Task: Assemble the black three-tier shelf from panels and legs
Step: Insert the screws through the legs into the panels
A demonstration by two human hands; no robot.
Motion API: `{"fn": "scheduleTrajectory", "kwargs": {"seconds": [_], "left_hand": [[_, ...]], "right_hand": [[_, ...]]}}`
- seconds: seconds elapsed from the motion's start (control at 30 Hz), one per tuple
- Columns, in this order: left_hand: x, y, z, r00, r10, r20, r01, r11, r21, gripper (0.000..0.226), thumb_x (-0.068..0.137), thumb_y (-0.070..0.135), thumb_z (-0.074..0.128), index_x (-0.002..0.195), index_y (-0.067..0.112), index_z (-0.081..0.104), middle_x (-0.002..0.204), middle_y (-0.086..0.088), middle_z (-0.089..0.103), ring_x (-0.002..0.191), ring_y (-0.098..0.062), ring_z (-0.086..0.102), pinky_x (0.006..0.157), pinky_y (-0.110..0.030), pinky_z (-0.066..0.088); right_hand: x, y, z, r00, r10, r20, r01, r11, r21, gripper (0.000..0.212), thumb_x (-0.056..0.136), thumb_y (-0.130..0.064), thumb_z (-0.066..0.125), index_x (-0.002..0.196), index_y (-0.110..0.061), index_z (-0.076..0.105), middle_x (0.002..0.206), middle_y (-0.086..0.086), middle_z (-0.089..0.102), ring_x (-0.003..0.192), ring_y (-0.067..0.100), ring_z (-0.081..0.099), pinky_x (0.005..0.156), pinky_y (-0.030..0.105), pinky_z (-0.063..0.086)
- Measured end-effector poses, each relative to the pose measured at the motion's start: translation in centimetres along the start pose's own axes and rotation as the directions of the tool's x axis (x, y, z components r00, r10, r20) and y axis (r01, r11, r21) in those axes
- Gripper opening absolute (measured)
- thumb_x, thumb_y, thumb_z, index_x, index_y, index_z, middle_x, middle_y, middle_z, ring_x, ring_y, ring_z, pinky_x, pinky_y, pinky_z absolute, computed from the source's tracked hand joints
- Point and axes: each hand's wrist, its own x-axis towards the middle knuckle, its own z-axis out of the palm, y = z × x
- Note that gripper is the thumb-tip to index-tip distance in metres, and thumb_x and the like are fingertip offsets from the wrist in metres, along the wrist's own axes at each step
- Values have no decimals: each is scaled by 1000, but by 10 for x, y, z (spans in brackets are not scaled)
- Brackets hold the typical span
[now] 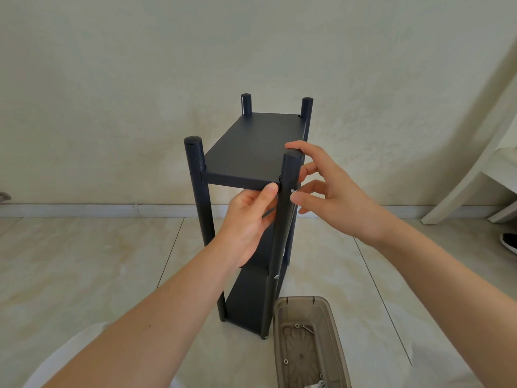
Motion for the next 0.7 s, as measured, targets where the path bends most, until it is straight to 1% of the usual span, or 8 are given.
{"fn": "scheduleTrajectory", "kwargs": {"seconds": [0.2,0.37,0.43,0.47,0.5,0.57,0.63,0.7], "left_hand": [[1,-1,0,1000,-22,22,22,1000,6,30,78,40,66,101,21,69,108,-1,77,105,-18,73,84,-27,55],[3,7,-4,996,-58,71,57,998,9,28,80,35,69,101,17,73,113,-8,75,110,-22,71,96,-34,55],[2,12,-4,994,-71,79,71,997,-6,19,84,34,68,94,23,79,110,-5,76,107,-19,72,86,-29,59],[1,15,-3,994,-78,73,80,996,-25,21,86,36,67,98,23,78,110,-4,77,106,-18,72,82,-27,59],[1,17,-3,994,-90,55,93,994,-57,30,87,39,66,109,20,75,112,-5,76,107,-18,72,81,-26,57],[1,22,-3,992,-128,3,127,974,-189,45,91,43,65,127,16,63,117,-6,75,107,-19,72,80,-28,57],[2,28,-6,987,-138,-78,98,919,-383,42,95,40,65,128,15,60,112,-7,76,102,-22,74,76,-31,62],[4,38,-13,976,-120,-179,1,835,-550,40,95,35,67,127,12,60,109,-11,77,98,-26,75,77,-37,63]], "right_hand": [[0,3,2,998,9,-56,-10,1000,-17,67,91,-3,66,137,-42,38,102,5,49,73,11,67,76,30,61],[0,8,0,996,7,-86,-14,997,-82,65,89,-17,71,130,-54,37,111,-4,49,80,4,66,70,14,54],[0,8,2,997,19,-78,-25,997,-70,63,90,-20,70,129,-56,35,118,-3,49,83,3,67,71,15,54],[0,7,3,997,24,-75,-29,998,-59,62,91,-20,69,129,-57,35,121,-3,49,84,4,68,72,16,55],[0,7,4,997,22,-73,-26,999,-46,62,92,-19,68,129,-56,36,123,-4,49,86,4,69,73,17,54],[-1,5,7,998,7,-69,-8,1000,-13,60,93,-16,67,128,-55,38,123,-16,49,86,4,70,74,14,51],[-2,3,8,998,5,-68,-5,1000,-3,60,92,-14,68,128,-53,40,125,-25,45,86,4,70,72,9,49],[-1,2,9,996,15,-83,-19,998,-54,61,90,-18,71,131,-50,40,136,-20,43,86,5,70,74,6,50]]}}
